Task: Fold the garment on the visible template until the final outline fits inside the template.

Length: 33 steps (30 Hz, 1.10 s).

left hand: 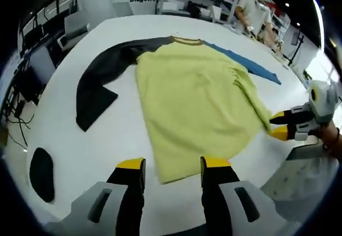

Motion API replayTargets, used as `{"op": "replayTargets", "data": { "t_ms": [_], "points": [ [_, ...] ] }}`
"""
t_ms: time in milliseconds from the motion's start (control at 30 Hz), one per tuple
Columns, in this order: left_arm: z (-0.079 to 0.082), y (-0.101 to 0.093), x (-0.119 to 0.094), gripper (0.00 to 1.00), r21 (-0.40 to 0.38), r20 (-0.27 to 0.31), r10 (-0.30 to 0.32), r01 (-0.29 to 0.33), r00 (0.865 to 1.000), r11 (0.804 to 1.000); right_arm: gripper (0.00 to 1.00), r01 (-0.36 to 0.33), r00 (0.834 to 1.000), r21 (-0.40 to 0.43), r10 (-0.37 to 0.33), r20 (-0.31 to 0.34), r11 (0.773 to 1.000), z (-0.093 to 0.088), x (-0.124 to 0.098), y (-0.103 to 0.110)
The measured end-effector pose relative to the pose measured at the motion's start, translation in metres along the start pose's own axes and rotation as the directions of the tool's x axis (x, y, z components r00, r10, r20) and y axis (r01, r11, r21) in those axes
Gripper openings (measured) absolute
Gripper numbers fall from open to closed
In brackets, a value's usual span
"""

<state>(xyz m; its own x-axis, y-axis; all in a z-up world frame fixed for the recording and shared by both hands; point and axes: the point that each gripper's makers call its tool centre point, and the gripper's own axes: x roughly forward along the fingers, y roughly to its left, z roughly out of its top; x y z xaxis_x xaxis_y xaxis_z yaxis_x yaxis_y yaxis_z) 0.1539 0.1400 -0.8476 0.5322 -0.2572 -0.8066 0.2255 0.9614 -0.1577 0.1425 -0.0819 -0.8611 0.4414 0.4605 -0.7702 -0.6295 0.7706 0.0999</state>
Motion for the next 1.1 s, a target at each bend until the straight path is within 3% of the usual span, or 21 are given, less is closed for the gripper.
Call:
{"op": "replayTargets", "data": {
  "t_ms": [33, 67, 200, 367, 633, 767, 933, 1100],
  "points": [
    [-0.008, -0.004, 0.0, 0.33, -0.049, -0.035, -0.015, 0.013, 0.999, 0.999, 0.04, 0.017, 1.0, -0.01, -0.017, -0.011, 1.0, -0.003, 0.0, -0.003],
    [-0.009, -0.004, 0.001, 0.33, -0.036, -0.041, -0.016, 0.014, 0.999, 0.999, 0.04, 0.022, 1.0, -0.015, -0.022, -0.015, 1.0, -0.004, 0.0, -0.004],
    [-0.015, -0.006, 0.003, 0.32, -0.022, -0.048, -0.008, 0.007, 0.999, 1.0, 0.03, 0.017, 1.0, -0.004, -0.017, -0.022, 1.0, -0.006, 0.001, -0.004],
    [-0.019, -0.005, 0.005, 0.27, -0.057, -0.056, -0.012, 0.009, 0.998, 0.998, 0.0, 0.032, 0.999, -0.039, -0.034, -0.035, 0.999, -0.009, 0.001, -0.004],
    [-0.021, 0.004, 0.005, 0.17, -0.061, -0.062, 0.012, -0.015, 0.998, 0.998, 0.0, 0.036, 0.998, -0.029, -0.037, -0.042, 0.999, -0.009, -0.001, -0.007],
    [-0.025, 0.001, 0.007, 0.04, -0.062, -0.089, 0.006, -0.012, 0.996, 0.998, 0.0, 0.04, 0.998, -0.016, -0.04, -0.04, 0.999, -0.008, -0.003, -0.01],
    [-0.024, 0.001, 0.005, 0.03, -0.042, -0.106, -0.003, -0.002, 0.994, 0.999, 0.0, 0.043, 0.999, 0.07, -0.043, -0.004, 0.997, -0.001, -0.014, -0.017],
    [-0.02, 0.005, -0.004, 0.03, -0.025, -0.11, -0.042, 0.04, 0.993, 0.999, 0.0, 0.042, 0.999, 0.155, -0.038, -0.025, 0.987, -0.01, -0.024, -0.022]
  ]
}}
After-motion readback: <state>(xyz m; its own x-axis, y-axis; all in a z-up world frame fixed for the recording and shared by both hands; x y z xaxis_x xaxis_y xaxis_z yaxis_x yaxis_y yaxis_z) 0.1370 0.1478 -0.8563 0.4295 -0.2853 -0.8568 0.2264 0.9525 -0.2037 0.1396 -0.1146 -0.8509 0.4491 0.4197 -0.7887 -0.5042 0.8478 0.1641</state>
